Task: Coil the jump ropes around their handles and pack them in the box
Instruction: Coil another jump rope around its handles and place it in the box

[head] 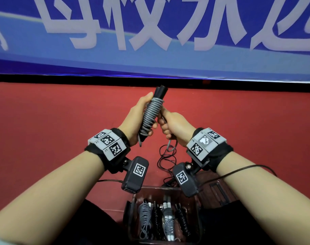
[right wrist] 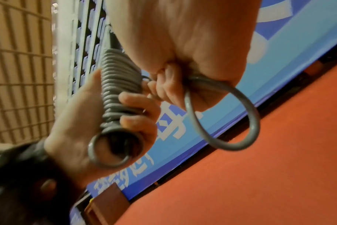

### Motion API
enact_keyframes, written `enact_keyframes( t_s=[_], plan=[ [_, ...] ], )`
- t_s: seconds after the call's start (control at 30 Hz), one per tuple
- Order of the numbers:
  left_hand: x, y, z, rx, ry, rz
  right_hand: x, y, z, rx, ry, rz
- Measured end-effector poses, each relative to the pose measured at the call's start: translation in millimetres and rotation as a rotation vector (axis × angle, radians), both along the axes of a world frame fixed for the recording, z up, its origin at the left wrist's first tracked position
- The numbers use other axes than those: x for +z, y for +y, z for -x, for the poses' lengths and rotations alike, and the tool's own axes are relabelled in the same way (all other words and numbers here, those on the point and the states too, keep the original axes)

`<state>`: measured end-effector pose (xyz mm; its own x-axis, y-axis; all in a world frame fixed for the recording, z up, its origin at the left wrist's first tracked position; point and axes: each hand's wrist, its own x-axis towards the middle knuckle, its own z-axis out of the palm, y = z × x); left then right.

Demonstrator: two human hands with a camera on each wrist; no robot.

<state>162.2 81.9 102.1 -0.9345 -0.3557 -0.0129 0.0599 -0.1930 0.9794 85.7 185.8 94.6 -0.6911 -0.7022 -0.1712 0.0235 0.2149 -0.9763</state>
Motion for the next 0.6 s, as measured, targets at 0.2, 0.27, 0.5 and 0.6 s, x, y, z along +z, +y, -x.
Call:
enact_keyframes(
  t_s=[0.2, 0.27, 0.5, 0.6],
  plan=[
    [2, -5, 0, 0.116, -0.003, -0.137, -6, -5, -15, -0.002, 0.385, -0.019],
    [4, -8, 0, 0.196, 0.010, -0.157, -4, -3, -14, 0.054, 0.370, -0.008],
    [1, -22, 2, 0.346, 0.011, -0.234, -4, -2, -21, 0.207, 0.340, -0.032],
    [2, -21, 2, 0.344, -0.008, -0.252, -3, 0, -17, 0.167, 0.451, -0.108]
  ],
)
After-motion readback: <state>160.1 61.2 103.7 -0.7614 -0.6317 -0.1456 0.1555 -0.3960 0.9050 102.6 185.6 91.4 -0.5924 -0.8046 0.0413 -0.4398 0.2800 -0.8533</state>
